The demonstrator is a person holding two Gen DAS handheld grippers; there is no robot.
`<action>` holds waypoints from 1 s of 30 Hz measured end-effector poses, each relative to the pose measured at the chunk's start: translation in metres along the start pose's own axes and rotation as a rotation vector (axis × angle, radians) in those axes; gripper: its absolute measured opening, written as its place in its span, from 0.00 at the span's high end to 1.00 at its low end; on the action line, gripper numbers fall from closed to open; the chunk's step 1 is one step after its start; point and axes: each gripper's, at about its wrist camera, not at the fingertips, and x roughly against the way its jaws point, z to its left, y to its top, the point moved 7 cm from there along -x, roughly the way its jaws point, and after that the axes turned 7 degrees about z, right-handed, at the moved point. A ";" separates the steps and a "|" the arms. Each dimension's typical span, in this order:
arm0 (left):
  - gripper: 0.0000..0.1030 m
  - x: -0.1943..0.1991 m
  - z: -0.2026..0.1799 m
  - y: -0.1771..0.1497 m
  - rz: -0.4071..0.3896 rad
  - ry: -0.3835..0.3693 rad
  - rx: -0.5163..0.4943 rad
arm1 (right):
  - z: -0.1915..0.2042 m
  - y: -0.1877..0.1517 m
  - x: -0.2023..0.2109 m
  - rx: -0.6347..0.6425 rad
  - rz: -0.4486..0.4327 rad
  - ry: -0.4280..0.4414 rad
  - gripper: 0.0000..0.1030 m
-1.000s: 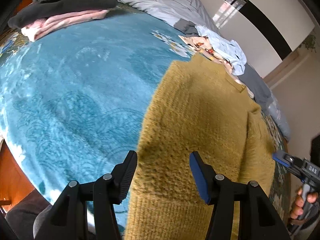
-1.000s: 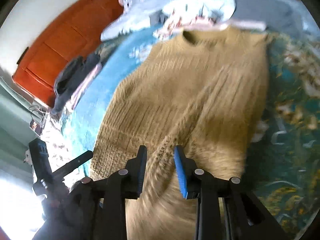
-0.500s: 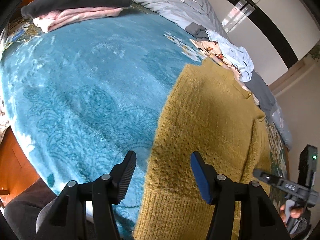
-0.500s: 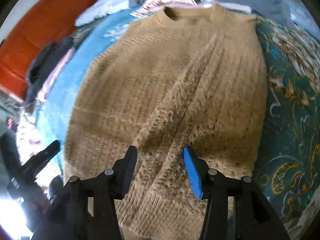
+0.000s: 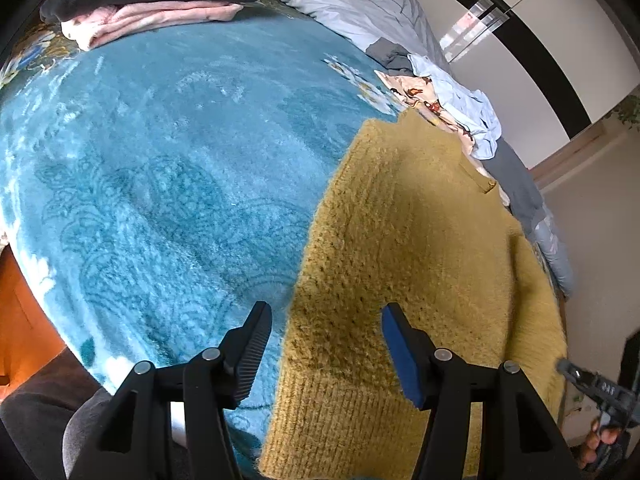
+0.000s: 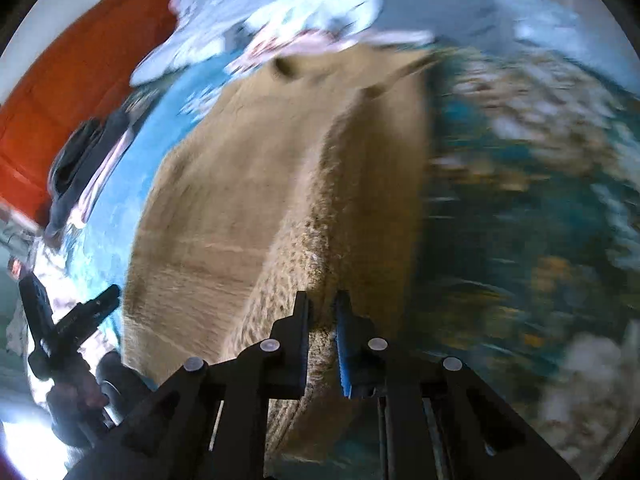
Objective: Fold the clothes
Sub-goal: 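Smooth the sweater flat on the blanket with both grippers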
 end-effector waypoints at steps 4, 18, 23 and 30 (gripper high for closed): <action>0.40 -0.007 -0.004 -0.003 0.023 -0.005 -0.015 | -0.076 -0.035 0.020 -0.143 0.010 -0.059 0.88; 0.40 -0.014 -0.010 0.003 0.044 0.042 -0.059 | -0.129 -0.031 0.017 -0.305 -0.099 0.092 0.99; 0.40 -0.019 -0.011 0.015 0.054 0.090 -0.071 | -0.107 0.018 0.009 -0.239 -0.136 0.115 0.90; 0.40 -0.039 -0.004 0.043 0.094 0.111 -0.008 | -0.119 0.074 -0.022 -0.271 -0.171 0.177 0.68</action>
